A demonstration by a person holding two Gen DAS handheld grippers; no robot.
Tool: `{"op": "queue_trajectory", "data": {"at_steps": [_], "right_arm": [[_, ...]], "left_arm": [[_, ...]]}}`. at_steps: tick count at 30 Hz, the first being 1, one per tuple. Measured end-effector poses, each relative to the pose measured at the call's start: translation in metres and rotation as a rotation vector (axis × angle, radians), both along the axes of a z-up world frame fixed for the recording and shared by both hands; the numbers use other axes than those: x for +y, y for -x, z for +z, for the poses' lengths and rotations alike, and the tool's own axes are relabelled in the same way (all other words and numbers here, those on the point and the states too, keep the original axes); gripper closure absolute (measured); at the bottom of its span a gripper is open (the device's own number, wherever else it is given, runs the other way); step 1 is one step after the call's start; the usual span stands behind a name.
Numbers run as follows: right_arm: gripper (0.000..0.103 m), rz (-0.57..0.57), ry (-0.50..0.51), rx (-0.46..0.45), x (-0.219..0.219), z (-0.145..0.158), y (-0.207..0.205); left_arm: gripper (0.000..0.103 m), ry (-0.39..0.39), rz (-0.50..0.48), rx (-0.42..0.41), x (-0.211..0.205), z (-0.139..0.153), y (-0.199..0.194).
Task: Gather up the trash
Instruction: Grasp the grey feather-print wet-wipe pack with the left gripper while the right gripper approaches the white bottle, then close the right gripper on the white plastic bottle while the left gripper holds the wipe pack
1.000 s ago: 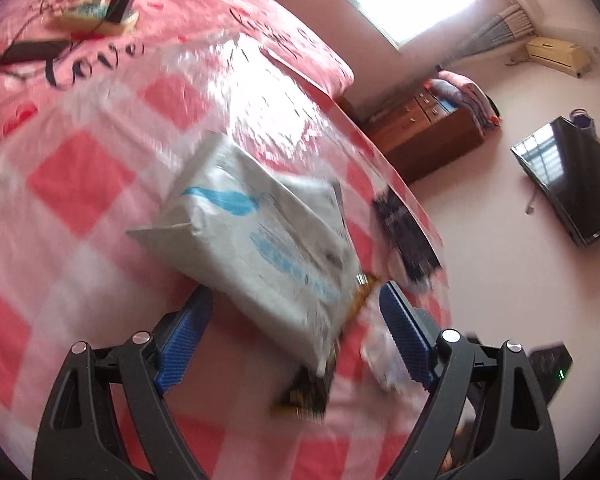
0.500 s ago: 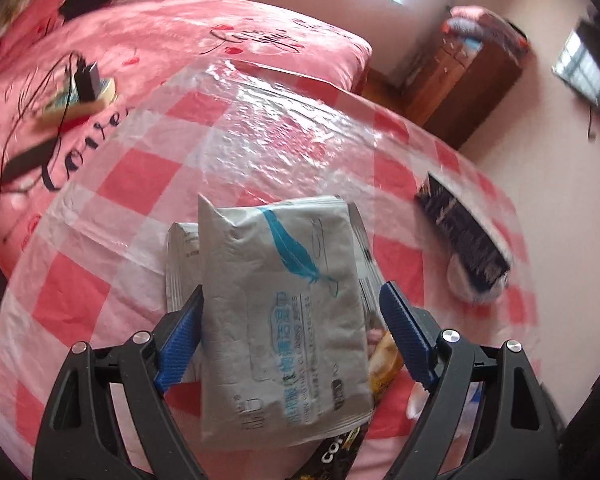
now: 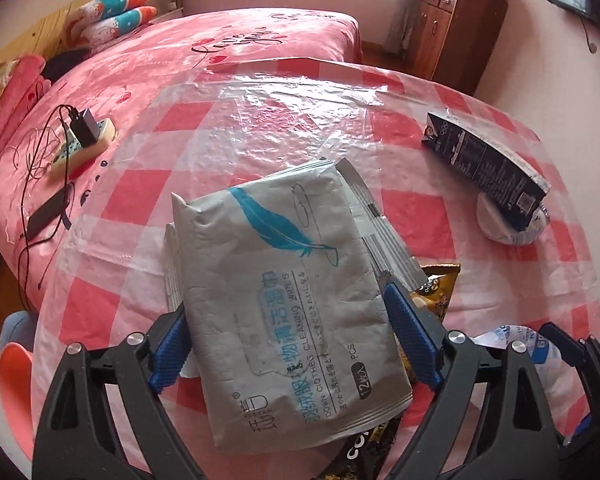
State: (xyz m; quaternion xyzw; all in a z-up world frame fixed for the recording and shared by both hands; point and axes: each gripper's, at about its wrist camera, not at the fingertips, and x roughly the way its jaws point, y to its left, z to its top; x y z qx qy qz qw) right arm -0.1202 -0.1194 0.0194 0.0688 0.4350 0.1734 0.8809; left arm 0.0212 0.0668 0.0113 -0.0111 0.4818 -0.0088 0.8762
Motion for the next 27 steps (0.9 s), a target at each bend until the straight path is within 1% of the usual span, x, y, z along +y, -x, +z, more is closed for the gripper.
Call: {"op": "queue_trajectory", "data": {"at_steps": [7,11,15,19,20,21,27], "right_arm": [[0.010,0.027,0.061,-0.004,0.014,-0.003,-0.004],[0.010,0.035,0.097,-0.014,0.020,-0.005,-0.006],[0.010,0.042,0.101,-0.017,0.023,-0.006,-0.008],[0.010,0.046,0.098,-0.017,0.022,-0.006,-0.009],[0.011,0.047,0.103,-0.018,0.022,-0.005,-0.009],[0.017,0.043,0.118,-0.022,0.023,-0.005,-0.009],[0.019,0.049,0.112,-0.024,0.023,-0.005,-0.009]], "left_arm": [[0.015,-0.007,0.017,-0.014,-0.001,-0.001,0.002],[0.019,0.000,0.025,-0.022,0.000,0.000,0.005],[0.025,0.019,0.037,-0.025,0.005,0.002,0.009],[0.026,0.033,0.043,-0.021,0.012,0.002,0.013],[0.027,0.037,0.045,-0.020,0.014,0.002,0.014],[0.027,0.045,0.051,-0.021,0.017,0.002,0.015],[0.027,0.073,0.061,-0.030,0.034,0.005,0.029]]}}
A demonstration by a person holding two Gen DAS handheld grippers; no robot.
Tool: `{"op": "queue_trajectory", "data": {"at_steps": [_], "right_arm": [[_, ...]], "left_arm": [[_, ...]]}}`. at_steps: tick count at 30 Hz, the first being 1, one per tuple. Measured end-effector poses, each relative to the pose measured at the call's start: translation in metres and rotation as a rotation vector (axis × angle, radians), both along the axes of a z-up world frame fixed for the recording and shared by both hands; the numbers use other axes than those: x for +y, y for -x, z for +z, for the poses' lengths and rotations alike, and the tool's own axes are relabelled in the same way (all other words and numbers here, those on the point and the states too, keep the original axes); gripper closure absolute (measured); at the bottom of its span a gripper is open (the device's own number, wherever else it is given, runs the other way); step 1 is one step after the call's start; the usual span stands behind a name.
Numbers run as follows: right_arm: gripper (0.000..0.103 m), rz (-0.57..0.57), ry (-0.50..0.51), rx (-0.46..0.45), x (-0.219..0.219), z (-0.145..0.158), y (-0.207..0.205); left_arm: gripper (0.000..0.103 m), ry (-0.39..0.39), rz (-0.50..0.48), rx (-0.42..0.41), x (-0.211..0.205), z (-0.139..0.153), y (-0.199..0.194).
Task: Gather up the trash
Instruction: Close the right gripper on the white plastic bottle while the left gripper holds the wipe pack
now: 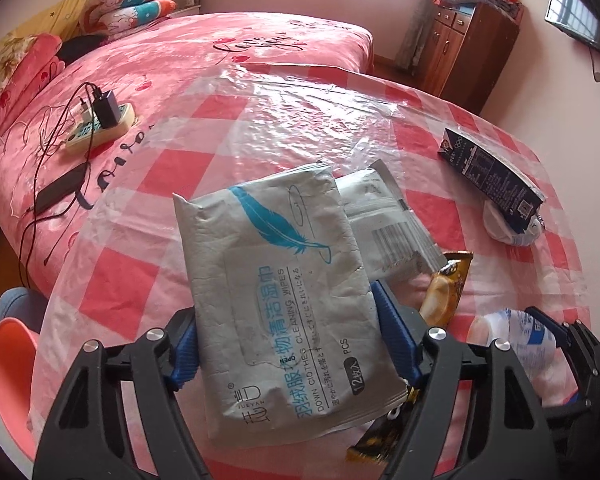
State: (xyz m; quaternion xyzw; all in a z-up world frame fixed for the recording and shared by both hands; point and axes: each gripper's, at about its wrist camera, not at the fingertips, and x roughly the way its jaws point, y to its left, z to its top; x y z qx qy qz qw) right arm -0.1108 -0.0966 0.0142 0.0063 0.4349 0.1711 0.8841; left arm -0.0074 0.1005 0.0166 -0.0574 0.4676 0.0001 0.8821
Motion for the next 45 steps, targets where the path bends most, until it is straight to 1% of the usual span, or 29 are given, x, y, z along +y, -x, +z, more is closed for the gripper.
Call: {"op": "queue_trajectory", "data": {"at_steps": [8,9,10,15,18,20,21,22,23,24,28,33,35,36,37,45], "right_arm": [[0.023,-0.001,-0.023,-0.005,-0.004,0.002,0.003],[0.031,0.002,-0.032,-0.018,-0.005,0.005,0.004],[0.058,-0.006,-0.022,-0.020,-0.004,0.005,0.004],[0.058,-0.015,-0.043,-0.012,-0.007,0.004,0.003],[0.056,-0.005,-0.080,0.007,-0.011,0.003,0.000],[0.050,0.012,-0.109,0.014,-0.013,0.003,-0.001],[0.043,0.025,-0.118,0.016,-0.012,0.003,-0.001],[0.034,0.027,-0.108,0.013,-0.010,0.004,-0.002],[0.028,0.018,-0.086,0.008,-0.008,0.004,-0.001],[0.017,0.005,-0.063,0.005,-0.006,0.004,-0.002],[0.013,-0.023,-0.015,0.005,0.005,0.003,-0.006],[0.013,-0.006,0.063,0.001,0.021,-0.001,-0.007],[0.021,-0.009,0.094,-0.008,0.022,-0.001,-0.007],[0.029,-0.014,0.121,-0.014,0.024,-0.001,-0.005],[0.032,-0.012,0.151,-0.021,0.026,-0.002,-0.004],[0.035,-0.028,0.157,-0.027,0.025,-0.003,0.005]], "left_arm": [[0.027,0.032,-0.004,-0.002,0.020,0.000,0.019],[0.027,0.038,-0.008,-0.004,0.022,-0.001,0.023],[0.027,0.041,-0.010,-0.004,0.022,-0.001,0.024],[0.027,0.072,-0.032,-0.003,0.030,-0.007,0.035],[0.027,0.095,-0.038,-0.002,0.036,-0.010,0.039],[0.027,0.109,-0.041,-0.006,0.040,-0.012,0.043],[0.027,0.112,-0.042,-0.009,0.042,-0.012,0.045],[0.027,0.116,-0.044,-0.013,0.044,-0.013,0.047],[0.027,0.119,-0.046,-0.014,0.046,-0.013,0.047],[0.027,0.123,-0.050,-0.013,0.047,-0.014,0.049],[0.027,0.131,-0.062,-0.018,0.053,-0.016,0.053],[0.027,0.148,-0.082,-0.026,0.058,-0.018,0.058],[0.027,0.164,-0.087,-0.032,0.060,-0.018,0.060],[0.027,0.172,-0.090,-0.035,0.061,-0.018,0.062],[0.027,0.175,-0.094,-0.038,0.062,-0.018,0.063],[0.027,0.215,-0.115,-0.063,0.070,-0.020,0.071]]}}
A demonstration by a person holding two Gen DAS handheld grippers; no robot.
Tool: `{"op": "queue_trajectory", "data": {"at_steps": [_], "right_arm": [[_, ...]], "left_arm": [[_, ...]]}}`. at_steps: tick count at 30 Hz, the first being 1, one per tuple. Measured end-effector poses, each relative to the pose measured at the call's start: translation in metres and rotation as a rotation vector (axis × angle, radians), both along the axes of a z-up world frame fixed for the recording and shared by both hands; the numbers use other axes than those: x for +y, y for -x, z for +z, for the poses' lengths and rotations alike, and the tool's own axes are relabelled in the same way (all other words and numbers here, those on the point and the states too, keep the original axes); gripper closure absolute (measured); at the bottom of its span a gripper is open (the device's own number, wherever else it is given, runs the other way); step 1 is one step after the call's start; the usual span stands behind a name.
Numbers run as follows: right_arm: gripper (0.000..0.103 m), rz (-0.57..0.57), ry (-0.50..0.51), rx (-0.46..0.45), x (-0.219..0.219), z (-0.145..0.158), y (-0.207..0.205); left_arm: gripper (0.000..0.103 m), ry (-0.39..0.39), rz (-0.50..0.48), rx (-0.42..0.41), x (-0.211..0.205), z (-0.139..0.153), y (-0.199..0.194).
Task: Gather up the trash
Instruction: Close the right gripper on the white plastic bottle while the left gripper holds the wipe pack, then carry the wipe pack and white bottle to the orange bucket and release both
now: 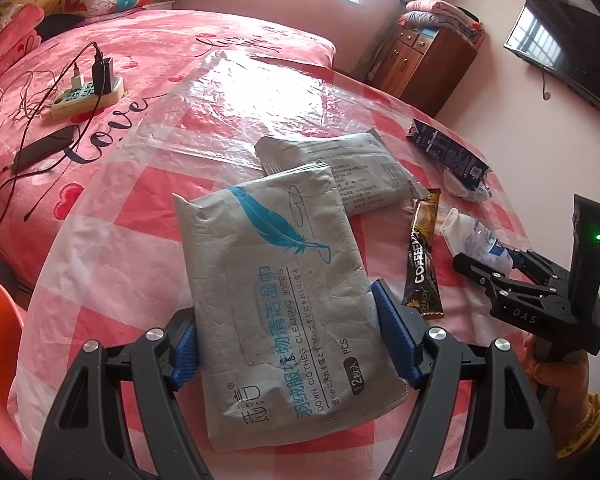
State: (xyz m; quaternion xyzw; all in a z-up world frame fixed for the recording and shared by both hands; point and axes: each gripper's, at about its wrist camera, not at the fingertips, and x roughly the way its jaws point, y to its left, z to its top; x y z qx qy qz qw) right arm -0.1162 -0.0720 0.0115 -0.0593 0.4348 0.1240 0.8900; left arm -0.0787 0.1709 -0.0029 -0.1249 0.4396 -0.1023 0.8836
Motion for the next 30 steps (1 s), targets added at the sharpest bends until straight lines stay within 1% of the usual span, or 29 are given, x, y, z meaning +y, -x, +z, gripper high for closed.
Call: {"op": "queue_trajectory", "data": {"at_steps": [3,4,6,7,8,11,20,23,30], "right_arm": [[0.039,-0.009,-0.002,-0.008,0.001,0.001,0.006],[0.045,-0.013,-0.002,-0.015,0.002,0.002,0.009],[0.054,-0.024,-0.010,-0.030,0.002,0.006,0.014],[0.061,-0.029,-0.009,-0.034,0.002,0.007,0.016],[0.063,-0.032,-0.012,-0.037,0.001,0.009,0.017],[0.063,-0.040,-0.050,-0.025,-0.002,0.008,0.020],[0.065,-0.053,-0.064,-0.040,0.005,0.011,0.034],[0.065,-0.060,-0.102,-0.041,0.005,0.019,0.037],[0.065,-0.028,-0.166,-0.095,0.023,0.052,0.047]], "left_arm": [[0.027,0.020,-0.003,-0.008,0.004,0.000,0.004],[0.027,0.027,-0.005,-0.011,0.006,0.000,0.005],[0.027,0.039,-0.006,-0.016,0.009,0.000,0.008],[0.027,0.046,-0.006,-0.019,0.010,0.000,0.009],[0.027,0.051,-0.007,-0.021,0.011,0.000,0.011],[0.027,0.064,-0.010,-0.028,0.015,0.000,0.015],[0.027,0.088,-0.009,-0.042,0.025,0.000,0.025],[0.027,0.101,-0.007,-0.050,0.030,0.001,0.027],[0.027,0.134,0.008,-0.078,0.046,0.007,0.036]]}}
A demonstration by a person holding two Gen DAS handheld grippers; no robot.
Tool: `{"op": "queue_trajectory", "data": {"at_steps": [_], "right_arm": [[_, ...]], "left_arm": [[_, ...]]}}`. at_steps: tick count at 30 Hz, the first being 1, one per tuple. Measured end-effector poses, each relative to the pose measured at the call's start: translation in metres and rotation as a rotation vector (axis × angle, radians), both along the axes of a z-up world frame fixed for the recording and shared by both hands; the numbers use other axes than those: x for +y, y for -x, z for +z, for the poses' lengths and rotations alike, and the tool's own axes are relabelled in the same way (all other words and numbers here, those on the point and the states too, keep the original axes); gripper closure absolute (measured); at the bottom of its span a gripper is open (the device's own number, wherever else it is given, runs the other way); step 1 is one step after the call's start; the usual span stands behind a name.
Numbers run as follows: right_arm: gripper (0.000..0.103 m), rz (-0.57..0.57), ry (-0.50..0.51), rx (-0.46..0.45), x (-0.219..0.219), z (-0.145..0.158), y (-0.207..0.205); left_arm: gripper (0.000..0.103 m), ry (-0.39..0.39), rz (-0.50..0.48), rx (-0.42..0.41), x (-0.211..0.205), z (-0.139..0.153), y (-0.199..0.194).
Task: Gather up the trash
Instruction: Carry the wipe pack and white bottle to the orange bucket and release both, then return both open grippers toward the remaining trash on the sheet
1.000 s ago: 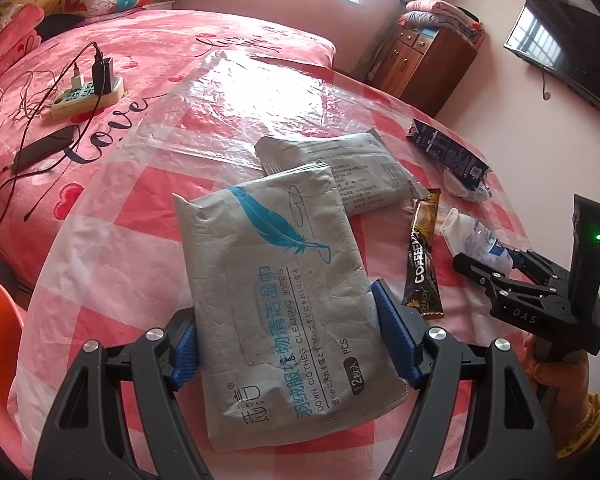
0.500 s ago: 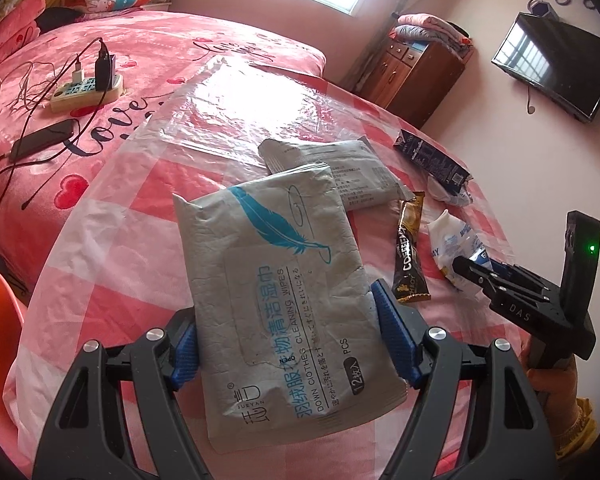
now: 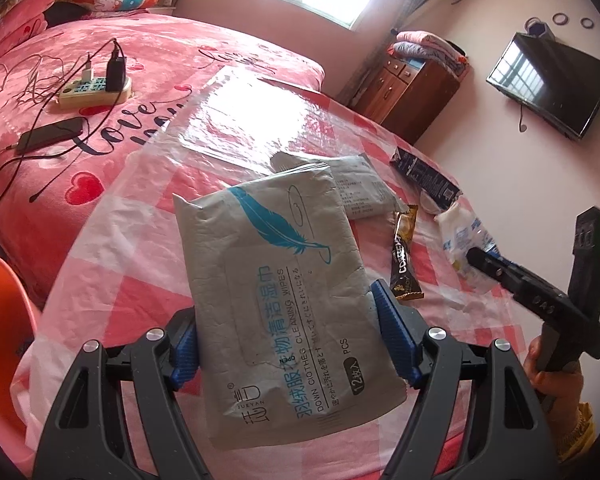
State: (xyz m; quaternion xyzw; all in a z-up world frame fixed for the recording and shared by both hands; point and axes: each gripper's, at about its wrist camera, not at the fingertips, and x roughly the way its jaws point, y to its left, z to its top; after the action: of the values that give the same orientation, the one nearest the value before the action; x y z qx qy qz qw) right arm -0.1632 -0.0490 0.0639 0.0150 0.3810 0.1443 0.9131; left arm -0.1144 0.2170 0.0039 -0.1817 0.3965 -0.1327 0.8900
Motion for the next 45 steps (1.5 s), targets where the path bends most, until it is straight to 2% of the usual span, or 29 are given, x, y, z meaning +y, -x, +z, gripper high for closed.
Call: {"op": "queue_trajectory", "data": {"at_steps": [6,14,18,22,23,24,26,27,28,30,32,37,45], "right_arm": [[0.065,0.134,-0.099,-0.008,0.048,0.028,0.001],[0.065,0.452,-0.187,0.076,0.169,0.035,0.003],[0.065,0.581,-0.205,0.104,0.230,0.033,0.010],[0.065,0.682,-0.221,0.135,0.287,0.025,0.017],[0.065,0.698,-0.227,0.149,0.300,0.021,0.017],[0.064,0.704,-0.239,0.168,0.310,0.016,0.016],[0.054,0.728,-0.263,0.227,0.329,0.000,0.013],[0.039,0.716,-0.261,0.242,0.333,-0.006,0.012],[0.034,0.696,-0.265,0.267,0.333,-0.014,0.011],[0.033,0.671,-0.295,0.305,0.325,-0.022,0.008],[0.027,0.642,-0.284,0.290,0.312,-0.022,0.010],[0.018,0.560,-0.236,0.162,0.267,-0.010,0.013],[0.013,0.485,-0.185,0.046,0.218,-0.004,0.020]], "left_arm": [[0.027,0.012,0.048,-0.035,0.027,0.011,0.017],[0.027,-0.031,0.208,-0.042,0.096,0.018,0.055],[0.027,-0.053,0.319,-0.011,0.138,0.010,0.074],[0.027,-0.070,0.454,0.053,0.185,-0.010,0.094],[0.025,-0.068,0.475,0.065,0.194,-0.015,0.098],[0.020,-0.069,0.510,0.084,0.207,-0.023,0.102],[0.018,-0.085,0.569,0.120,0.223,-0.034,0.107],[0.018,-0.092,0.605,0.148,0.233,-0.041,0.110],[0.018,-0.092,0.630,0.168,0.241,-0.046,0.112],[0.017,-0.098,0.650,0.190,0.249,-0.051,0.115],[0.017,-0.115,0.650,0.187,0.253,-0.051,0.115],[0.017,-0.117,0.645,0.154,0.248,-0.043,0.109],[0.017,-0.089,0.588,0.114,0.215,-0.026,0.101]]}}
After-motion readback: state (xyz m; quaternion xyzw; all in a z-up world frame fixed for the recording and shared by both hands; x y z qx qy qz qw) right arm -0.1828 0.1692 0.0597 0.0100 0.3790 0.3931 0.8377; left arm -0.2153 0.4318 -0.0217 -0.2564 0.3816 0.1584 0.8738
